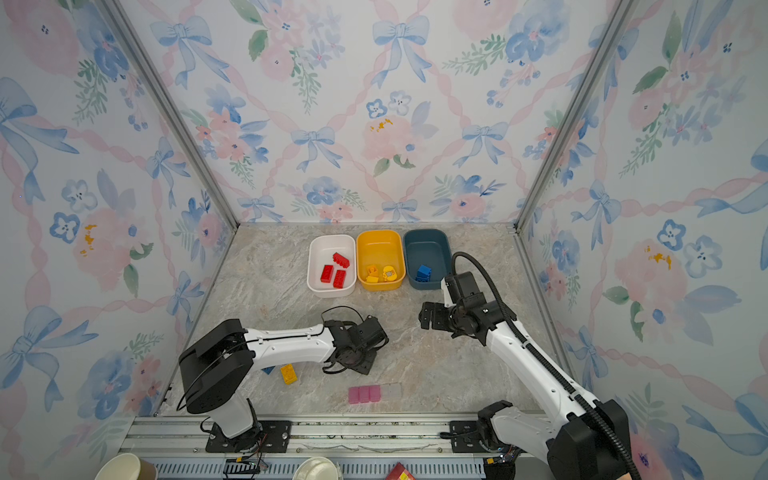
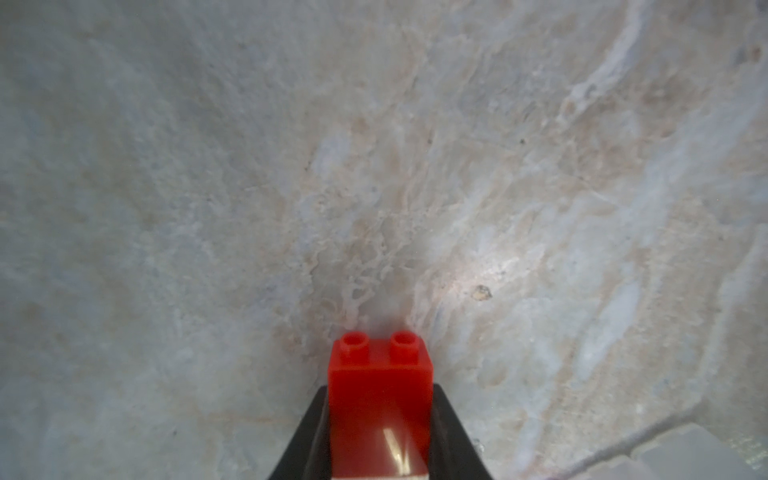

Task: Sort the legos into containers by color
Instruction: 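Close the left gripper on the small red brick and lift it, then carry the small red brick over the white tub and release it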

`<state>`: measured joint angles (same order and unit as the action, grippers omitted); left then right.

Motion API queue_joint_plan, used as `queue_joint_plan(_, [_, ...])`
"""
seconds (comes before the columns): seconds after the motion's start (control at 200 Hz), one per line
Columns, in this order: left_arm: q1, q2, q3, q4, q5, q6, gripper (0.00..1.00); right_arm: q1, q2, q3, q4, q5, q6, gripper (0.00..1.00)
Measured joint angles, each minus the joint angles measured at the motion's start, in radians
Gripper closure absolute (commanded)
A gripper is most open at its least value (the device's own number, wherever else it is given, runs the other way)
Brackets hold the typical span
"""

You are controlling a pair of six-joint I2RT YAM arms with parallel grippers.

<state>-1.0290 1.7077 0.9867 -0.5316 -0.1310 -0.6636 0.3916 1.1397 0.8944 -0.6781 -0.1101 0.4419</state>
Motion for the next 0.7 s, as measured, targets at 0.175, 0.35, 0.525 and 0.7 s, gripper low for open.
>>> queue_joint_plan(0.175, [-0.005, -0.001, 0.001, -0.003, -0.018, -0.003, 0.71, 0.0, -0.001, -0.003, 0.002, -0.005, 0.0, 0.02])
queue_joint_plan(0.35, [0.006, -0.024, 0.016, -0.026, -0.049, -0.003, 0.73, 0.0, -0.002, -0.005, 0.003, -0.014, 0.0, 0.02])
queue_joint_plan(0.525, [0.075, -0.079, 0.065, -0.043, -0.079, 0.001, 0.74, 0.0, -0.003, -0.005, 0.011, -0.018, 0.001, 0.02])
queue_joint_plan(0.7, [0.197, -0.078, 0.167, -0.043, -0.132, 0.044, 0.74, 0.0, -0.003, -0.005, 0.019, -0.018, 0.005, 0.02])
